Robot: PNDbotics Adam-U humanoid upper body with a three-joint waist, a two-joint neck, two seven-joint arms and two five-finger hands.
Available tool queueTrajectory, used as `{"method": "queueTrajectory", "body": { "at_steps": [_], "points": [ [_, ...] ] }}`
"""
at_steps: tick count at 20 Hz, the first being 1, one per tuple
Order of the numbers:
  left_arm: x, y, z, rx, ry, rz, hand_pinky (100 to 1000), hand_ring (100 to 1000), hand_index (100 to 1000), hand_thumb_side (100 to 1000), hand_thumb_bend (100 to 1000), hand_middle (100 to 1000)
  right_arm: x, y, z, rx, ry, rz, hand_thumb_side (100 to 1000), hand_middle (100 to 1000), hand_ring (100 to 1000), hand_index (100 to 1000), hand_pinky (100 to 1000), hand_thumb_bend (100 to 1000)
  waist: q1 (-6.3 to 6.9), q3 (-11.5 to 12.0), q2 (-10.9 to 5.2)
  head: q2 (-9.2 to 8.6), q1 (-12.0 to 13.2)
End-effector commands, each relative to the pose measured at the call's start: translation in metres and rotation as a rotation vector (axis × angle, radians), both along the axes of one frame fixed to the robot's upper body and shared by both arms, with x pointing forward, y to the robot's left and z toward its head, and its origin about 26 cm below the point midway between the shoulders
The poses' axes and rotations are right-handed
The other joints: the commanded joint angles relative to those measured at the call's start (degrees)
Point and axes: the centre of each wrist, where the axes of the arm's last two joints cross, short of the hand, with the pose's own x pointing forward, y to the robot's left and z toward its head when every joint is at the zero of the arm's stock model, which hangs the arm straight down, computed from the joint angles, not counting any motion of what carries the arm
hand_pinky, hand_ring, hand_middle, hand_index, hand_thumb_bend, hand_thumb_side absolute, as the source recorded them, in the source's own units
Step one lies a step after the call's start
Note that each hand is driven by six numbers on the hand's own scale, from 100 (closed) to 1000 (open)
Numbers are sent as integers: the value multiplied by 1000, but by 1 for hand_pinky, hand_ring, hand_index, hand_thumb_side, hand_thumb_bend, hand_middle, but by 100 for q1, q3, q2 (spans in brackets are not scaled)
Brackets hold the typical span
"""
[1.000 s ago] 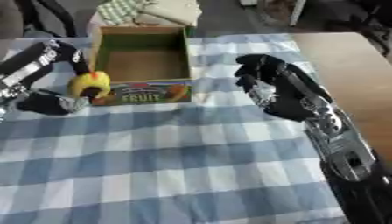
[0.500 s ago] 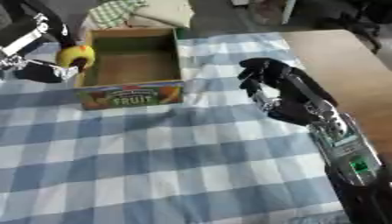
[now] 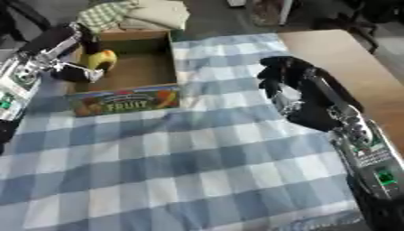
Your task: Pick up objects on the table and place them in the box.
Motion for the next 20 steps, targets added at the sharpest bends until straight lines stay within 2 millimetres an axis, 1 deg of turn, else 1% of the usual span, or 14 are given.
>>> {"method": "queueTrajectory", "body": {
  "at_steps": [1,3,4,8,10,12,13,14,15,16,17,18,19,20],
  "points": [
    [8,1,12,11,-54,39,691,528,523,100,225,451,0,4,12,-9,-33,35,456,638,645,842,775,100,9,-60,-75,-65,79],
    [11,2,8,36,-38,76,701,563,595,100,340,518,0,5,11,-15,-29,43,458,639,645,842,775,100,21,-114,-67,-68,103],
    [13,3,6,54,-17,95,701,565,599,100,359,522,0,6,10,-19,-27,46,458,639,645,842,775,100,27,-140,-64,-69,113],
    [18,9,2,82,32,168,702,578,621,100,365,544,0,7,9,-26,-24,54,459,639,645,842,775,100,45,-223,-51,-85,129],
    [19,13,0,85,39,200,703,583,632,100,390,555,0,7,10,-27,-25,56,458,639,645,842,775,100,49,-255,-43,-95,136],
    [19,16,-1,79,32,221,703,593,653,162,439,578,1,7,9,-28,-24,55,459,639,645,842,775,100,49,-272,-38,-104,137],
    [19,17,-2,80,23,226,709,618,687,263,536,613,1,7,9,-28,-23,53,458,638,644,842,775,100,49,-274,-36,-110,133],
    [19,17,-1,84,13,227,711,629,702,299,567,626,1,7,9,-28,-23,52,459,638,644,842,775,100,49,-272,-34,-112,128],
    [19,17,0,86,0,226,722,667,744,395,690,670,1,6,9,-28,-22,51,459,638,644,842,776,100,49,-266,-34,-113,124],
    [18,16,1,87,-18,226,738,698,769,466,766,704,1,7,9,-28,-22,51,460,639,645,842,776,100,49,-258,-33,-113,120],
    [18,16,3,84,-34,226,758,726,779,511,815,733,1,7,8,-28,-22,52,460,638,644,842,776,100,49,-249,-32,-116,116],
    [17,15,5,81,-44,224,762,732,781,517,824,739,1,7,8,-29,-21,52,460,638,644,842,776,100,48,-239,-31,-119,112],
    [17,15,8,77,-55,223,780,750,789,540,863,759,1,7,8,-30,-21,52,459,638,645,842,776,100,46,-228,-30,-126,106],
    [16,15,11,74,-68,222,787,756,789,549,872,766,1,6,8,-31,-21,51,460,638,645,841,776,100,44,-217,-29,-135,99]
  ]
}}
